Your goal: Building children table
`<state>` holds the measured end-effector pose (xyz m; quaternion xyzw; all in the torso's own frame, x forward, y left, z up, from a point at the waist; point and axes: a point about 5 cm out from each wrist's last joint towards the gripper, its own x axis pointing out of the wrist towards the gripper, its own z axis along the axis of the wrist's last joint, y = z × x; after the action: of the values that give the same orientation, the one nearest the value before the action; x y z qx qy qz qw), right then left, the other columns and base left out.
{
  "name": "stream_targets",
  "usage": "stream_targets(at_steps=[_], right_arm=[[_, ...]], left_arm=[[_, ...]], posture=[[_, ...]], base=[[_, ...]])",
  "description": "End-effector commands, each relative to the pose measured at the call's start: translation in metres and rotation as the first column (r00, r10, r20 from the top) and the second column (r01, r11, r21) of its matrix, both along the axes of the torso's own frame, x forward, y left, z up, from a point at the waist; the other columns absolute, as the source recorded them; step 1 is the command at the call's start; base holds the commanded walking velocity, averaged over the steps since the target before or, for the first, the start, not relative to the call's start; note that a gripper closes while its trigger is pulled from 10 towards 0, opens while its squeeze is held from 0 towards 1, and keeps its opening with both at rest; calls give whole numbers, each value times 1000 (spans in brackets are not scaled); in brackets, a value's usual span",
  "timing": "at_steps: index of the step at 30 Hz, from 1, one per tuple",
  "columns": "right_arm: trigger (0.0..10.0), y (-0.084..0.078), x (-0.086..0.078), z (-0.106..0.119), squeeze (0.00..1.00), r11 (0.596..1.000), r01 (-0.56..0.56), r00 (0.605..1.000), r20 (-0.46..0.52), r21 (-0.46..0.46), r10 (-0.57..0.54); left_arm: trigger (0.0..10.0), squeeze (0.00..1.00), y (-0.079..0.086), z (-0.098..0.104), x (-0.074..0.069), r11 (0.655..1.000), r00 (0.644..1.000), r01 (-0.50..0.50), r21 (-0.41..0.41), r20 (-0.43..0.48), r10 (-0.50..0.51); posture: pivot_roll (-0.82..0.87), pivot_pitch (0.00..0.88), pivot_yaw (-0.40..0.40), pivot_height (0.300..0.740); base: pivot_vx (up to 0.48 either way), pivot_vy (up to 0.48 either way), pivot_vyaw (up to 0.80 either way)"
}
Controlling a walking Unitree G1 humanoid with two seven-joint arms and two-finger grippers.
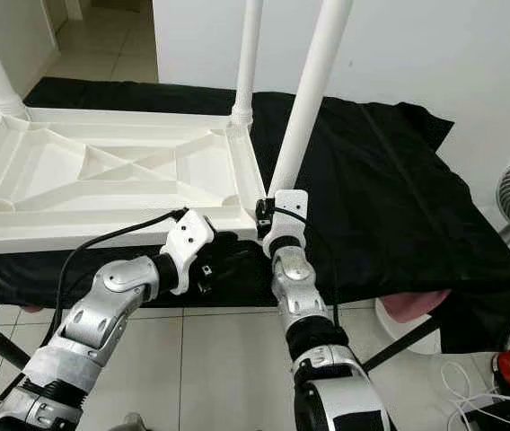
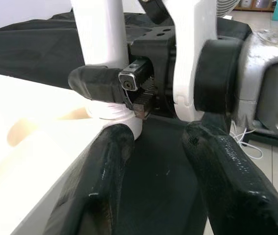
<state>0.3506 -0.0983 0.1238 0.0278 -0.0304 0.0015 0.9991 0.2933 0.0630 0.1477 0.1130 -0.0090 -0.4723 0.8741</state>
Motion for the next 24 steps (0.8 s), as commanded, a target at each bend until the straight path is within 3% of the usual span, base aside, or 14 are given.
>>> stream_targets(at_steps=[1, 5, 6, 7, 8, 9, 10, 21, 22, 24], right_arm=[[0, -7, -2, -5, 0, 998, 48, 999, -19, -26, -49], [0, -11, -1, -2, 0, 996, 73, 997, -13, -42, -73], [4353, -14, -1, -2, 0, 996, 83, 996, -16, -37, -84], [4353, -14, -1, -2, 0, 996, 83, 996, -16, -37, -84], [9725, -17, -2, -1, 0, 995, 93, 996, -14, -39, -93], [10000, -19, -3, -2, 0, 995, 96, 995, -17, -35, -97], [10000, -21, -4, -2, 1000, 994, 99, 995, -10, -39, -100], [10000, -32, -16, -2, 1000, 996, 71, 997, 35, -45, -69], [10000, -32, -21, -3, 0, 997, 33, 998, 50, -64, -30], [10000, -34, -24, -3, 0, 998, 16, 998, 59, -61, -12]], left_arm=[[10000, 0, 3, 2, 6, 995, 995, -98, -16, 11, 98], [10000, 0, 7, 2, 11, 990, 990, -142, -25, 4, 142], [10000, 0, 9, 3, 13, 987, 987, -160, -30, 3, 160], [10000, 0, 9, 3, 13, 987, 987, -160, -30, 3, 160], [10000, 0, 10, 3, 14, 985, 985, -172, -32, 6, 173], [10000, 0, 11, 4, 15, 982, 983, -185, -35, 9, 185], [10000, 0, 12, 4, 16, 981, 981, -192, -37, 10, 193], [10000, 0, 19, 5, 18, 974, 975, -222, -42, 16, 223], [10000, 0, 20, 5, 18, 974, 974, -225, -40, 16, 226], [10000, 0, 20, 4, 17, 974, 974, -225, -38, 14, 226]], posture=[[63, 0, -106, 740], [60, 0, -105, 740], [61, 0, -107, 740], [61, 0, -107, 740], [61, 0, -108, 740], [60, 0, -108, 740], [60, 0, -108, 740], [61, 0, -106, 740], [60, 0, -105, 740], [56, 0, -102, 740]], base=[[0, 0, 0], [0, 0, 0], [0, 0, 0], [0, 0, 0], [0, 0, 0], [0, 0, 0], [0, 0, 0], [0, 0, 0], [0, 0, 0], [0, 0, 0]])
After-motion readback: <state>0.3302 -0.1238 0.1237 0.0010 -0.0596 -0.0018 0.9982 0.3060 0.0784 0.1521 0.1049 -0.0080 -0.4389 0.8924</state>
